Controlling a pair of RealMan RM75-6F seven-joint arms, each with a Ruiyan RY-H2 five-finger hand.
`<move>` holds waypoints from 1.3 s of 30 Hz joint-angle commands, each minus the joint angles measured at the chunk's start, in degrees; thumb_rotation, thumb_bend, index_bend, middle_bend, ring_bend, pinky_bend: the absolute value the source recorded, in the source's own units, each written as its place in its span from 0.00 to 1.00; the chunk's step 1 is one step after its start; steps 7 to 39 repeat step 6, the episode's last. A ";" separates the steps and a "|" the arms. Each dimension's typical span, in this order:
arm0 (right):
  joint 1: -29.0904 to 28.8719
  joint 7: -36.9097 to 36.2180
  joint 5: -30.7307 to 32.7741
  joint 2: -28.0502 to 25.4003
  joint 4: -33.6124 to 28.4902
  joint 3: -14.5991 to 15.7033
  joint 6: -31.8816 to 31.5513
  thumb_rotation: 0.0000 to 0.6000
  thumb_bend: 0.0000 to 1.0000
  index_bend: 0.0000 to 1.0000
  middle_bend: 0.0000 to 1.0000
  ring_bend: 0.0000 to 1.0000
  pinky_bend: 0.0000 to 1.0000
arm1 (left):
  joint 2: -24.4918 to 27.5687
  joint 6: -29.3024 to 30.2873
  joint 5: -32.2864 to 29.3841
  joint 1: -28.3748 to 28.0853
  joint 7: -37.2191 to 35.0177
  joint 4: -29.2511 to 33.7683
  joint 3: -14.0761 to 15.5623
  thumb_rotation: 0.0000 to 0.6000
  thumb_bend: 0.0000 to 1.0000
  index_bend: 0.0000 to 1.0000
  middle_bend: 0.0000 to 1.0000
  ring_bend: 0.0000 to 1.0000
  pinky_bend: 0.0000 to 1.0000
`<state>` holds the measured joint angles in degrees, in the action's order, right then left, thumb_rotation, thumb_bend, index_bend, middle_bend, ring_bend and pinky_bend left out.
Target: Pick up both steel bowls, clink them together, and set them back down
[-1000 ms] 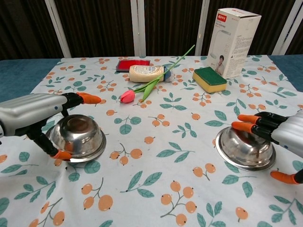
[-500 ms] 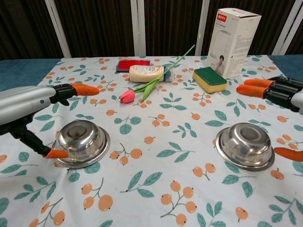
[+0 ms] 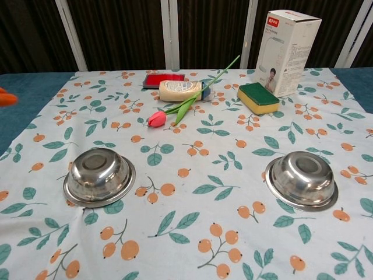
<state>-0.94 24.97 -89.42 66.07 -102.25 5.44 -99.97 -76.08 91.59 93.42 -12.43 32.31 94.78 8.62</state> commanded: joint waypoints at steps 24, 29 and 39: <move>3.29 -8.55 10.37 -3.91 2.46 -5.44 1.06 1.00 0.33 0.00 0.00 0.00 0.09 | 2.29 7.36 -3.83 7.59 -10.84 -4.36 -3.49 1.00 0.07 0.00 0.00 0.00 0.08; 3.29 -8.55 10.37 -3.91 2.46 -5.44 1.06 1.00 0.33 0.00 0.00 0.00 0.09 | 2.29 7.36 -3.83 7.59 -10.84 -4.36 -3.49 1.00 0.07 0.00 0.00 0.00 0.08; 3.29 -8.55 10.37 -3.91 2.46 -5.44 1.06 1.00 0.33 0.00 0.00 0.00 0.09 | 2.29 7.36 -3.83 7.59 -10.84 -4.36 -3.49 1.00 0.07 0.00 0.00 0.00 0.08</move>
